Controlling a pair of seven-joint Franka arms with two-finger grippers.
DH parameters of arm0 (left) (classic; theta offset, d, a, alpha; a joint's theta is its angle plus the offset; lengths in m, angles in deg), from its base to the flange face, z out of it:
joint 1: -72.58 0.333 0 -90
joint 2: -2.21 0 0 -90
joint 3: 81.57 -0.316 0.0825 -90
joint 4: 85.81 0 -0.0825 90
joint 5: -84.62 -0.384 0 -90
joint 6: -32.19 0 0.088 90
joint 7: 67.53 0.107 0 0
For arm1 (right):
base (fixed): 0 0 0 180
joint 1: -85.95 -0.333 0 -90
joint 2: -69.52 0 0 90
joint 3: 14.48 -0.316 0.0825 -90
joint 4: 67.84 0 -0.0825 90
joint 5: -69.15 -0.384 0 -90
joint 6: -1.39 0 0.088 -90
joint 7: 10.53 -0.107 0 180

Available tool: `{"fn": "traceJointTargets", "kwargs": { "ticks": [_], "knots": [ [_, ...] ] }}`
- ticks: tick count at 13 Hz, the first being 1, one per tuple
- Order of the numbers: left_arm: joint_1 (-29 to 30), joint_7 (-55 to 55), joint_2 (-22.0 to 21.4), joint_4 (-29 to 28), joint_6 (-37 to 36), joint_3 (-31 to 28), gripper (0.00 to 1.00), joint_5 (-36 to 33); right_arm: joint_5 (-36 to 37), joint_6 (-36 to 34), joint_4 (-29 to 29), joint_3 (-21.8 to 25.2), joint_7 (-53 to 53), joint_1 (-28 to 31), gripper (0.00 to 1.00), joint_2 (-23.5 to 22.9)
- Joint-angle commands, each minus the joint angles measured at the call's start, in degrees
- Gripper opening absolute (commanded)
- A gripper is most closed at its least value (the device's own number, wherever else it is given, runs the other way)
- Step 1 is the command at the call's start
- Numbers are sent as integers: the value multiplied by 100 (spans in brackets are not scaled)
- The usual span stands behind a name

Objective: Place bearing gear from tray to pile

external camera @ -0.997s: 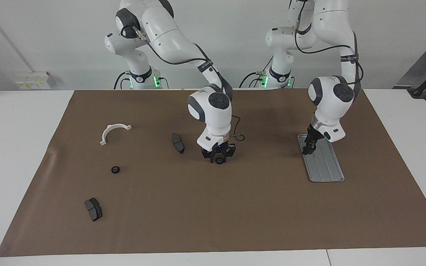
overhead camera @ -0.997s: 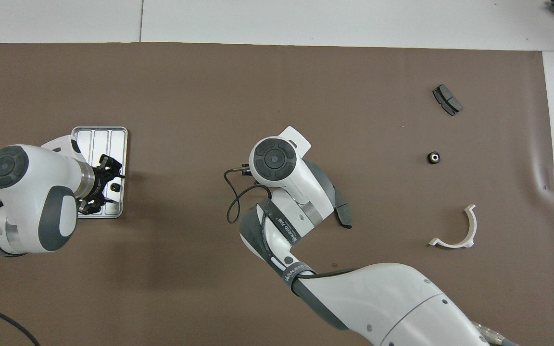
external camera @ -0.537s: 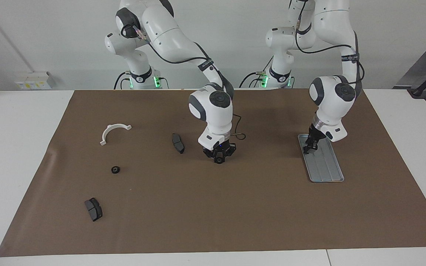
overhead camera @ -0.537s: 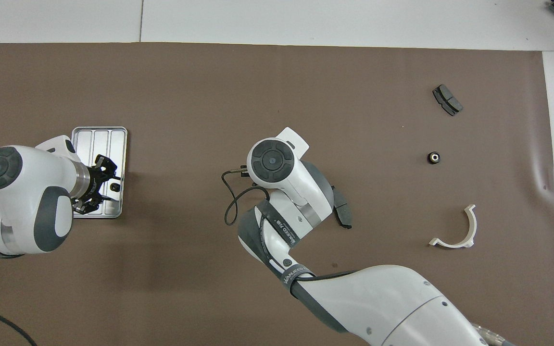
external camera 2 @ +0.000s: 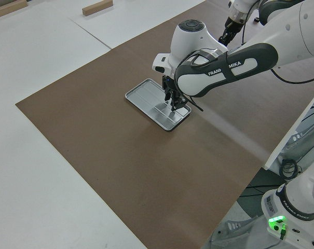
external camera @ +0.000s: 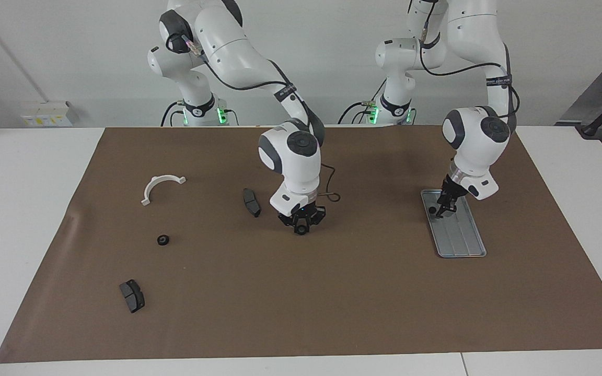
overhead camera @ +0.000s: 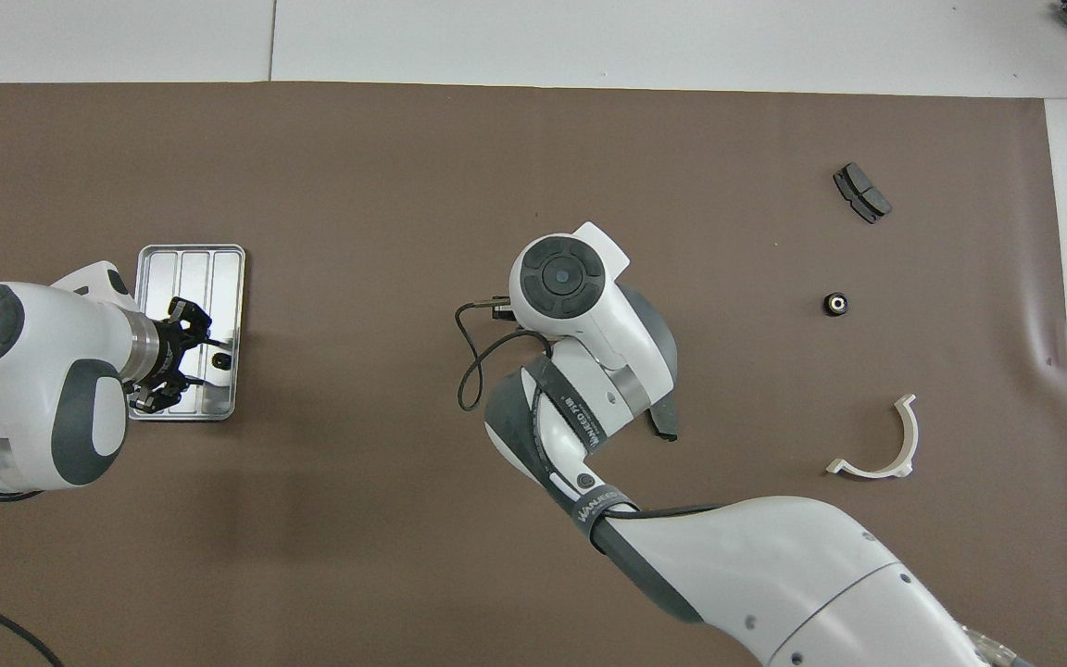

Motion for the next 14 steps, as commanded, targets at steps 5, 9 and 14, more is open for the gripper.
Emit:
{"fn": "traceJointTargets", "kwargs": {
  "ticks": [5,9,14],
  "knots": [
    [-144,-408,-165,-242,196,20,55,-20,-57,-578,-1230,-84,2623,1843,0,1381],
    [-214,-531,-174,-313,284,20,52,-20,-232,351,-2433,-84,3505,2443,0,1688],
    [-214,-487,-174,-313,276,20,35,-29,-242,468,-2822,-84,3629,2531,0,1768]
  ]
}}
